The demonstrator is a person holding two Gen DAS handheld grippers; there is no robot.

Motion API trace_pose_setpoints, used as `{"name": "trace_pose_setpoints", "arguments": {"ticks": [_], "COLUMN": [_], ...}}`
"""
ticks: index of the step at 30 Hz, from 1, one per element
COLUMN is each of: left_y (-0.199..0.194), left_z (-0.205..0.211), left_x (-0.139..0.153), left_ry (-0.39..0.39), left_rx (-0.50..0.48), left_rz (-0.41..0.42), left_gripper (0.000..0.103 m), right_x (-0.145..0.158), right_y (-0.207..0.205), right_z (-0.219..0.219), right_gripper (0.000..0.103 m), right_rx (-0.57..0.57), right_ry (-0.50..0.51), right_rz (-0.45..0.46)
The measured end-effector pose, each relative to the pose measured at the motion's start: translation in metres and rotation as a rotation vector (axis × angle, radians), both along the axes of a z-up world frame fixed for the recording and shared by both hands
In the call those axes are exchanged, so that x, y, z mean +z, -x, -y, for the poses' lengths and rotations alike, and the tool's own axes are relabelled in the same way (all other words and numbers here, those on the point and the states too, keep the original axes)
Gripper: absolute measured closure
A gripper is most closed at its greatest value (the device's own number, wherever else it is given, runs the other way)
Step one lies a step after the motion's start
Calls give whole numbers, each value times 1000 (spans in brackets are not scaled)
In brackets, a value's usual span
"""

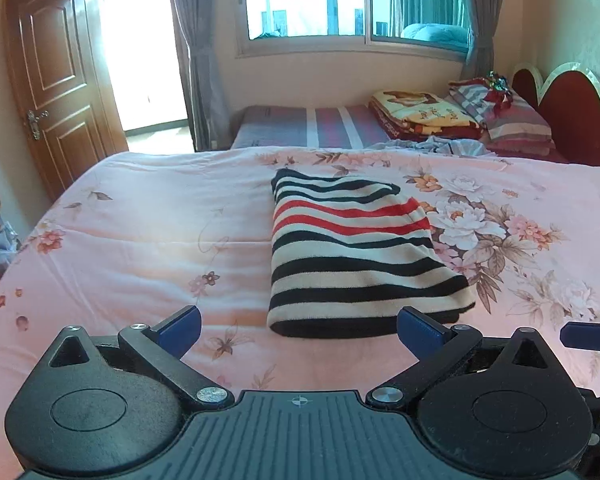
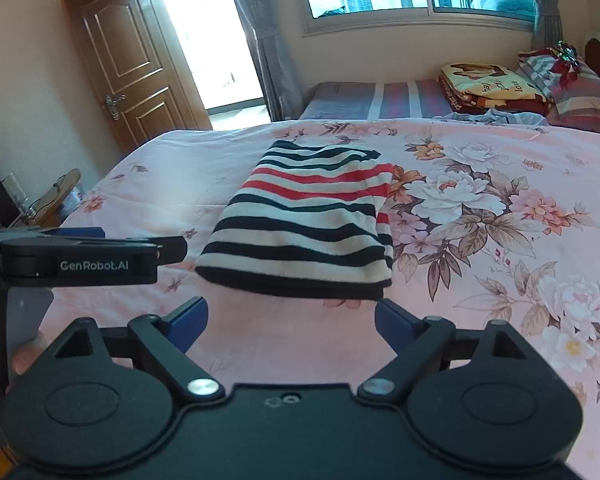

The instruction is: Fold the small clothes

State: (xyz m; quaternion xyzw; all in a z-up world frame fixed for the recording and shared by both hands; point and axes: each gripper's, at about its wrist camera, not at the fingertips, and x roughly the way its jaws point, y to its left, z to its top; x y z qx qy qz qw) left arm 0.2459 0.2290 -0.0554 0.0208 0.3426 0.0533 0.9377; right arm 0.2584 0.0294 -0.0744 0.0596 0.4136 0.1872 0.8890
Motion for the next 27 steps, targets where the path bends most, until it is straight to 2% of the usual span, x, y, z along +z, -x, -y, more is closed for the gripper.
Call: {"name": "trace_pose_setpoints", "arguments": {"ticks": [9,13,18,27], "left_y": [117,161,201,233], "left_z": [23,30,35,41], "left_x": [36,48,60,69], "left_ry": [10,8,5,1], "left_rx": [55,82,101,112], "left_rz": [37,55,77,93], "left_gripper": [0,0,0,0], "right_x": [51,70,86,94], "right_y": [102,136,165,191], "right_z": [19,21,32,35], "right_gripper": [6,5,5,5], "right_rx": [21,-47,-133,-151], "right_ry": [83,165,164,157], "right_rz": [74,143,192,226]}}
